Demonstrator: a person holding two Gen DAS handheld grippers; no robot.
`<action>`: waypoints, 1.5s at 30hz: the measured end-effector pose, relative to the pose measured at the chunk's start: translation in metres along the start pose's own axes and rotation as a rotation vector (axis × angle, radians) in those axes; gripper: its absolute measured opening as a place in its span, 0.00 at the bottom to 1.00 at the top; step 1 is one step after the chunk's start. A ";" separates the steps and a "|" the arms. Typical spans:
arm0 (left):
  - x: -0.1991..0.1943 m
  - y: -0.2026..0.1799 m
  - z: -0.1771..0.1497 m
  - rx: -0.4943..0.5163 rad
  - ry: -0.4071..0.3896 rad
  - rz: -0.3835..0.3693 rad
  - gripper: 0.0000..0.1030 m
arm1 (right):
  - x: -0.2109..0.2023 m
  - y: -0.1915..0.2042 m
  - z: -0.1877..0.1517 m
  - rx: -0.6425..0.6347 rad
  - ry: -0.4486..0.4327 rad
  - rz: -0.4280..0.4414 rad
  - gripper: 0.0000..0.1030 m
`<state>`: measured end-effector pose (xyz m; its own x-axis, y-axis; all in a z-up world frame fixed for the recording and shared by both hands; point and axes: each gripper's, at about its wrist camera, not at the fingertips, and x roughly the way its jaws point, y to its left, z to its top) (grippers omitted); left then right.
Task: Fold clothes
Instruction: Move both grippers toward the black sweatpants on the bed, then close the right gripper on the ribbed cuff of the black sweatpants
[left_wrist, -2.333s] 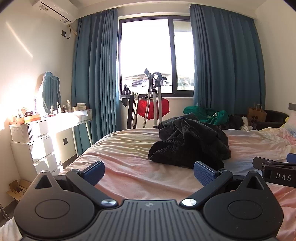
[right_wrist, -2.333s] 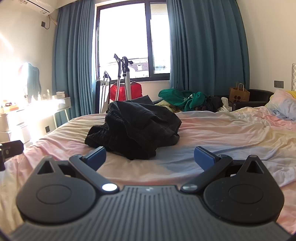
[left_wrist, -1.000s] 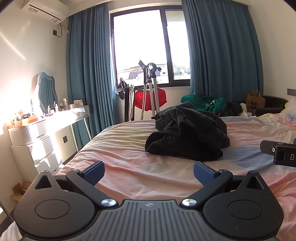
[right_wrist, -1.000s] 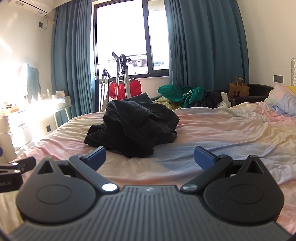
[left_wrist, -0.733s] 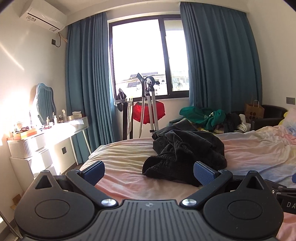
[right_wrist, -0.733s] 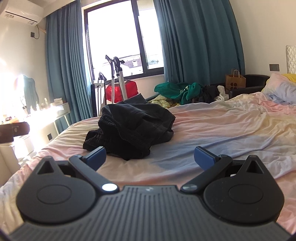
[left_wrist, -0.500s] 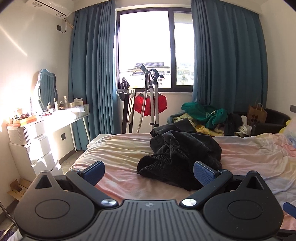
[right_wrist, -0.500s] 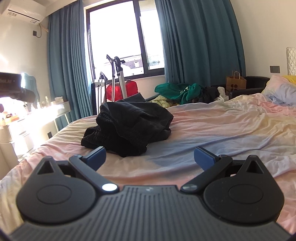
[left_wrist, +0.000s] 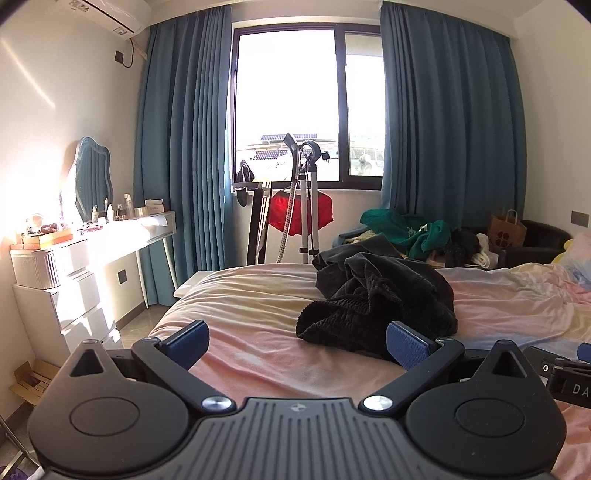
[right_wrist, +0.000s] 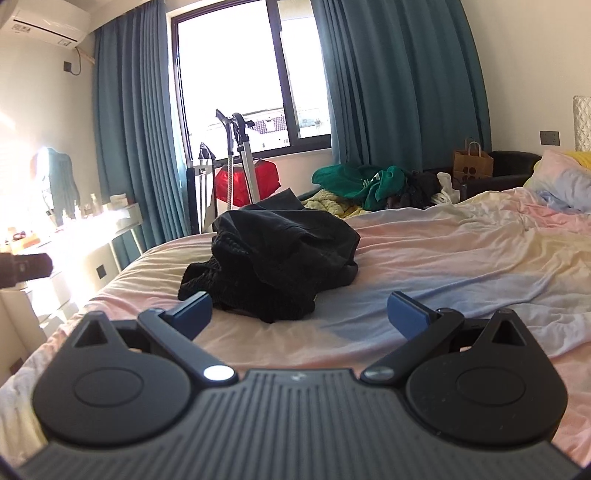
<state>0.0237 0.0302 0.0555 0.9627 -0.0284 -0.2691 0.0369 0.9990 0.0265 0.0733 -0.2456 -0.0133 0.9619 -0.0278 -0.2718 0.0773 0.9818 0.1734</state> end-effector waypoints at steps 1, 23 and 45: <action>0.001 0.010 -0.006 -0.011 -0.002 -0.006 1.00 | 0.009 0.003 0.002 0.002 0.005 0.001 1.00; 0.112 0.093 -0.059 -0.125 0.175 0.034 1.00 | 0.289 0.000 -0.034 0.079 0.152 -0.210 0.77; 0.103 0.063 -0.063 -0.117 0.136 -0.086 1.00 | 0.110 -0.021 0.033 0.025 0.030 0.004 0.11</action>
<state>0.1085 0.0920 -0.0314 0.9120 -0.1170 -0.3931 0.0786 0.9905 -0.1126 0.1863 -0.2751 -0.0160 0.9540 -0.0177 -0.2992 0.0802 0.9769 0.1980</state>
